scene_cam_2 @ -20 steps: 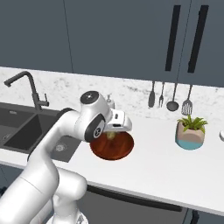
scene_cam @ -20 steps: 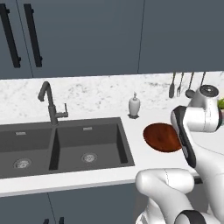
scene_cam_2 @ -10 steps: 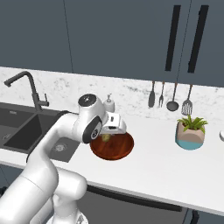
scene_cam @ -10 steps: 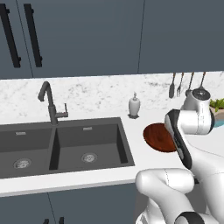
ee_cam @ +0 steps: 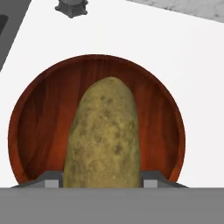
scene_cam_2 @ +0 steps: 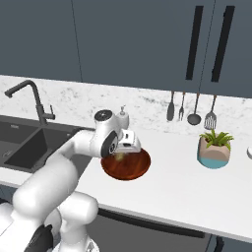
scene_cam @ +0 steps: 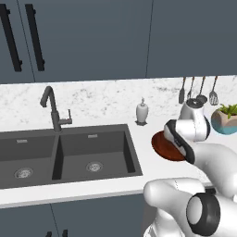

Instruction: Pick the potato from the sink and place it in the bowl. Then pick the bowl and place it in the microwave. Then close the microwave door and press the start button.

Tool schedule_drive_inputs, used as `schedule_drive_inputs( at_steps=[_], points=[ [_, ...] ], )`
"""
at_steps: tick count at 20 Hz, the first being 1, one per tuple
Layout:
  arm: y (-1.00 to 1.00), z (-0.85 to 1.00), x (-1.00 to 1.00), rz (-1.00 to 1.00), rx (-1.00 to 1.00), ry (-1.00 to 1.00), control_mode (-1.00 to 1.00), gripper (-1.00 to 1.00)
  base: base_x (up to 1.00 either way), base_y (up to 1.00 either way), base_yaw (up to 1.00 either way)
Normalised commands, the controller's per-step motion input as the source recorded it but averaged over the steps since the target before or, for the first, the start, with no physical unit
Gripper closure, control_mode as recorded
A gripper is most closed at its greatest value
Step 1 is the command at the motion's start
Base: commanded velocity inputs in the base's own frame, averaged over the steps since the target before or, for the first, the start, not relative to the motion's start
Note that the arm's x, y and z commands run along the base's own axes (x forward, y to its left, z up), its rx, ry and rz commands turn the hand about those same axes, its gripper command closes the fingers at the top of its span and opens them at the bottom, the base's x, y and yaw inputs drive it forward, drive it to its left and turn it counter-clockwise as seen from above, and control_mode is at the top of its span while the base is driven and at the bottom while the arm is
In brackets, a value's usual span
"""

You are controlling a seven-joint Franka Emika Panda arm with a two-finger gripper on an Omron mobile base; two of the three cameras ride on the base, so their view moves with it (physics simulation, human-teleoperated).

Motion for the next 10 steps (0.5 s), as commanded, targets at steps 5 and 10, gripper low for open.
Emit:
schedule_drive_inputs(
  at_steps=[5, 10],
  points=[
    [-0.02, -0.27, 0.36, 0.03, 0.11, 0.2, -1.0, 1.0, 0.0, 0.0, 0.0],
    [-0.23, -0.16, 0.12, 0.03, 0.1, 0.1, -1.0, 1.0, 0.0, 0.0, 0.0]
  ],
)
